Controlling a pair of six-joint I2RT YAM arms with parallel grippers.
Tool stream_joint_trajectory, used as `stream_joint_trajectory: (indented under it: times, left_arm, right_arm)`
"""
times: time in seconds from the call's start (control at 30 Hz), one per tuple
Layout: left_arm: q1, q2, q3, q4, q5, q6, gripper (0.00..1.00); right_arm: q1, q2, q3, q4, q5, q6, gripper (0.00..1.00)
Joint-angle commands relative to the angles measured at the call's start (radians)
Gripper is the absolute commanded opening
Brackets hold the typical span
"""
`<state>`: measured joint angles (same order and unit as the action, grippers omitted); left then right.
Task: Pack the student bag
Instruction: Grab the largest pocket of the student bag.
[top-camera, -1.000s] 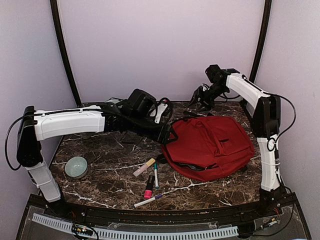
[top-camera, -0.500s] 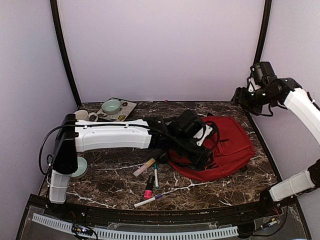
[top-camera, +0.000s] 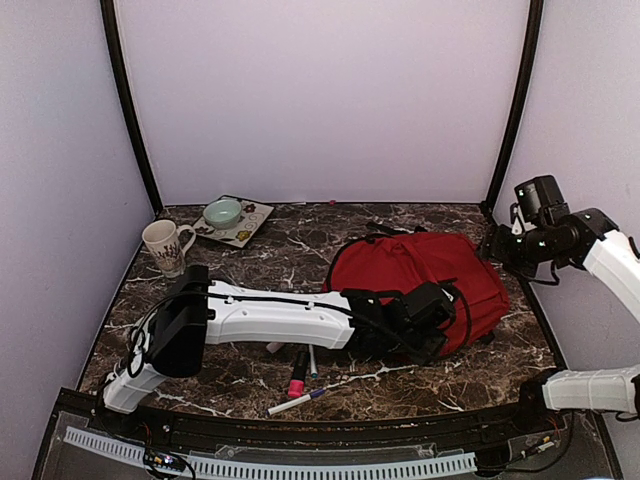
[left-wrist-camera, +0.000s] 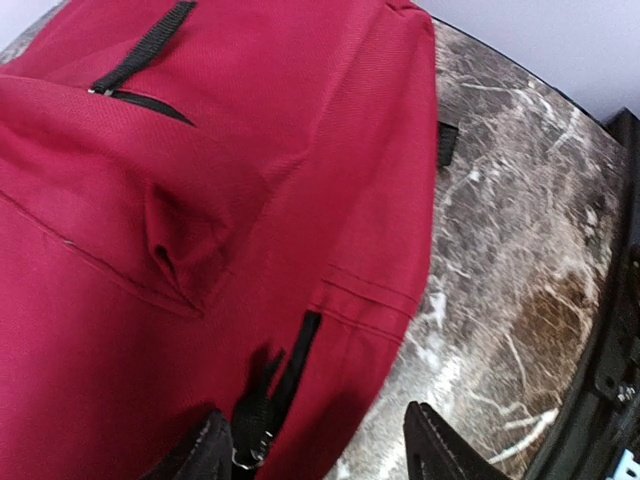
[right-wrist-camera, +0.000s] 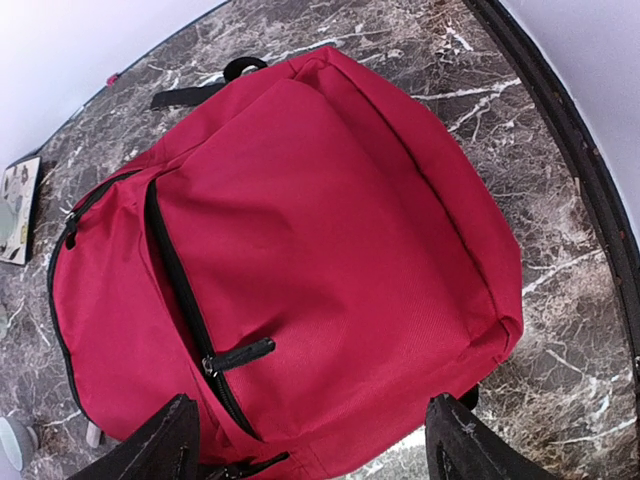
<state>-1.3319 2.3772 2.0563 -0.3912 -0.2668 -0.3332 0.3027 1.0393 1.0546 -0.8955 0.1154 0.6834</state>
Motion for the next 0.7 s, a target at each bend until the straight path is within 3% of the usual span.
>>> stream_joint_trajectory:
  times: [0.0, 0.27, 0.3, 0.4, 0.47, 0.67]
  left_arm:
    - [-0.002, 0.016, 0.05, 0.039, -0.158, 0.006, 0.57]
    - [-0.009, 0.074, 0.088, 0.095, -0.236, 0.055, 0.49]
    - [-0.008, 0.086, 0.104, 0.091, -0.232, 0.061, 0.43]
    - [-0.008, 0.125, 0.159, 0.049, -0.236, 0.056, 0.13]
    - [-0.009, 0.127, 0.174, 0.021, -0.238, 0.04, 0.01]
    - [-0.011, 0.049, 0.174, -0.116, -0.257, -0.069, 0.0]
  right_arm:
    - [-0.003, -0.072, -0.04, 0.005, -0.033, 0.008, 0.78]
    - [-0.003, -0.148, -0.076, -0.031, -0.058, -0.02, 0.78]
    - [-0.002, -0.151, -0.075, -0.035, -0.055, -0.027, 0.78]
    - [-0.003, -0.149, -0.068, -0.046, -0.048, -0.049, 0.78]
    - [-0.002, -0.142, -0.064, -0.047, -0.046, -0.061, 0.78]
    - [-0.003, -0.123, -0.075, -0.015, -0.061, -0.074, 0.78]
